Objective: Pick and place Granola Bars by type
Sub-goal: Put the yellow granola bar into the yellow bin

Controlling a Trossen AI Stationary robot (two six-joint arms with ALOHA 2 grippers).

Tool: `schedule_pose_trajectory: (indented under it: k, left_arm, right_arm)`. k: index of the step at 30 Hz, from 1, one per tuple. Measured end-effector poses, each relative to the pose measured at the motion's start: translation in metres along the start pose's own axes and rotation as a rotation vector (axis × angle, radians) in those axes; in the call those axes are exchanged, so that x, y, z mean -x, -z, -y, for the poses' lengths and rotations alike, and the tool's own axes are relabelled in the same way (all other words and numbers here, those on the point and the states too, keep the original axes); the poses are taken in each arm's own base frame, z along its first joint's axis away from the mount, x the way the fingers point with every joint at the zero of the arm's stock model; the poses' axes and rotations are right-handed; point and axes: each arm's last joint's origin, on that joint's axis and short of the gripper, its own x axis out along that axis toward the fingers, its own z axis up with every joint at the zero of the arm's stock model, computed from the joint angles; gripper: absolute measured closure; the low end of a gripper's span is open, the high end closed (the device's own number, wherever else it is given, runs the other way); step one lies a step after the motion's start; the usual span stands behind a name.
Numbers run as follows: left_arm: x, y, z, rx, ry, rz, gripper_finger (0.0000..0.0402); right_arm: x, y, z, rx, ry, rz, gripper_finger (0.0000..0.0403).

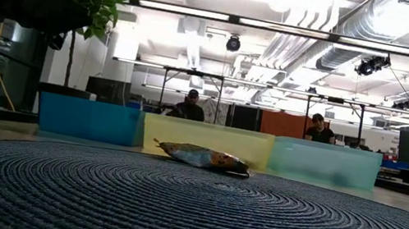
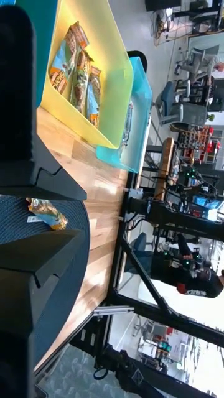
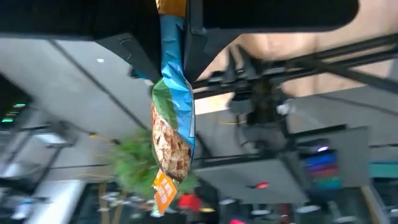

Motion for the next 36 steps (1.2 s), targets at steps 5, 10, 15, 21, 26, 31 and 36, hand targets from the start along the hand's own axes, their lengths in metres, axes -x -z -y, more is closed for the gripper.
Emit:
schedule_pose_trajectory:
  k: [5, 10, 15, 21, 26, 31, 36]
  left_arm:
    - [0.000, 0.000, 0.000, 0.000, -0.001, 0.000, 0.0319]
    - [0.000, 0.000, 0.000, 0.000, -0.001, 0.000, 0.0319]
    - [0.000, 0.000, 0.000, 0.000, -0.001, 0.000, 0.0319]
    - [0.000, 0.000, 0.000, 0.000, -0.001, 0.000, 0.0319]
    - [0.000, 0.000, 0.000, 0.000, -0.001, 0.000, 0.0319]
    - [0.000, 0.000, 0.000, 0.000, -0.001, 0.000, 0.0319]
    - [0.000, 0.000, 0.000, 0.000, -0.001, 0.000, 0.0319]
  right_arm:
    - [0.021, 0.000, 0.009, -0.011, 0.185, 0.005, 0.0379]
    - [0.010, 0.007, 0.025, -0.083, 0.412, -0.005, 0.0373]
    - [-0.029, 0.016, 0.050, -0.198, 0.528, -0.034, 0.0375]
    - [-0.094, 0.039, 0.087, -0.282, 0.615, -0.128, 0.0377]
    - [-0.149, 0.072, 0.117, -0.330, 0.636, -0.263, 0.0372]
    - [-0.194, 0.109, 0.133, -0.382, 0.643, -0.385, 0.0377]
    - [-0.228, 0.148, 0.137, -0.451, 0.639, -0.501, 0.0375]
